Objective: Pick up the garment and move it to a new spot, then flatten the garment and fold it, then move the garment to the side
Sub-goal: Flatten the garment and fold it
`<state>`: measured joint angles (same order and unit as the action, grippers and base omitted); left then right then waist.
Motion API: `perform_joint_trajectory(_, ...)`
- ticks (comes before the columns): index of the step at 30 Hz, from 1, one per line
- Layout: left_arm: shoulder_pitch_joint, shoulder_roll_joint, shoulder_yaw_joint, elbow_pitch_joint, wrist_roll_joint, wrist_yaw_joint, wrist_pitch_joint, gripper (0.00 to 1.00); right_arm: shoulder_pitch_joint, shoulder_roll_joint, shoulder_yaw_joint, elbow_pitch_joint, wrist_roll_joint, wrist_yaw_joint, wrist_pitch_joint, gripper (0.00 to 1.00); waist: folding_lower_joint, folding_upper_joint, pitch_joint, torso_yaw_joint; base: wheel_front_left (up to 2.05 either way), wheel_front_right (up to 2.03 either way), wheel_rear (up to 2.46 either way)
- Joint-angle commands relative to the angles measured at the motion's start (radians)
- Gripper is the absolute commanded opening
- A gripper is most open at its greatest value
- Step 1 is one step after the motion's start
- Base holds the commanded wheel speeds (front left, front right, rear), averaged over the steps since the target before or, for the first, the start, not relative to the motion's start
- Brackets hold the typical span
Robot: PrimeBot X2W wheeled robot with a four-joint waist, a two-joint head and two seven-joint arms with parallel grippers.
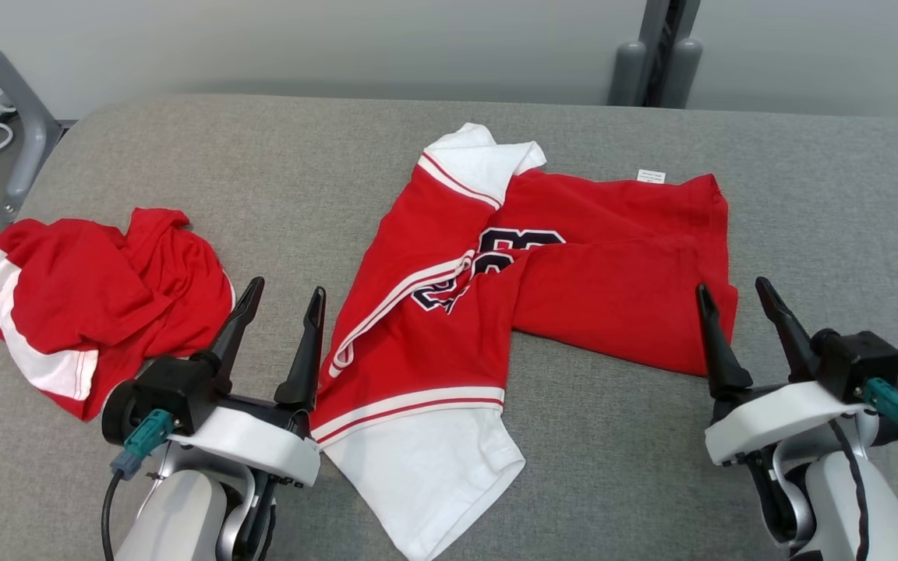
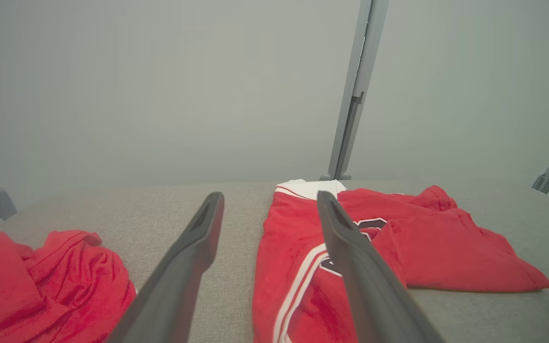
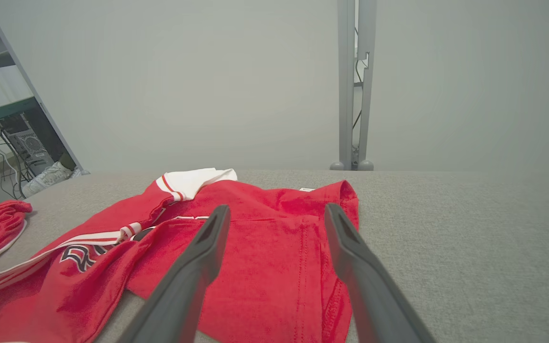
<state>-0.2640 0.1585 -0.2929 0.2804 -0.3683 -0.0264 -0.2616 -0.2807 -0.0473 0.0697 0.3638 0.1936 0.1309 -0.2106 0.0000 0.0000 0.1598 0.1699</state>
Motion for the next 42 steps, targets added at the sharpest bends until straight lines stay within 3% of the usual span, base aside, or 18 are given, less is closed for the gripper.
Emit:
perform_joint_trajectory(1,0.014,-0.008,0.014,-0.007,0.015,-0.006,-0.004,1.00,-0.029,-0.013,-0.020,0.004,-0.011,0.000,0.025,1.00,0.0000,0.0000,0.015,0.020,0.00,0.00,0.00)
perform_joint_trajectory(13,-0.027,-0.064,0.013,0.004,0.080,-0.050,-0.005,1.00,-0.202,-0.106,-0.051,0.122,0.014,0.000,0.142,1.00,0.0000,0.0000,0.107,0.091,0.00,0.00,0.00)
perform_joint_trajectory(27,-0.055,-0.097,0.045,0.010,0.105,-0.074,-0.005,1.00,-0.345,-0.148,-0.007,0.317,0.077,0.000,0.202,0.99,0.0000,0.0000,0.177,0.109,0.00,0.00,0.00)
perform_joint_trajectory(28,-0.057,-0.098,0.046,0.011,0.107,-0.076,-0.005,1.00,-0.352,-0.150,0.009,0.321,0.084,0.000,0.199,0.28,0.0000,0.0000,0.179,0.109,0.00,0.00,0.00)
perform_joint_trajectory(29,-0.058,-0.099,0.047,0.012,0.108,-0.076,-0.005,1.00,-0.360,-0.158,0.019,0.323,0.090,0.000,0.190,0.00,0.0000,0.0000,0.182,0.109,0.00,0.00,0.00)
perform_joint_trajectory(36,-0.055,-0.104,0.063,0.027,0.116,-0.076,-0.005,1.00,-0.367,-0.170,0.080,0.321,0.145,0.000,0.119,0.00,0.0000,0.0000,0.168,0.087,0.00,0.00,0.00)
perform_joint_trajectory(42,-0.028,-0.105,0.084,0.042,0.130,-0.071,-0.005,1.00,-0.298,-0.169,0.151,0.255,0.211,0.000,0.081,0.00,0.0000,0.0000,0.099,0.027,0.00,0.00,0.00)
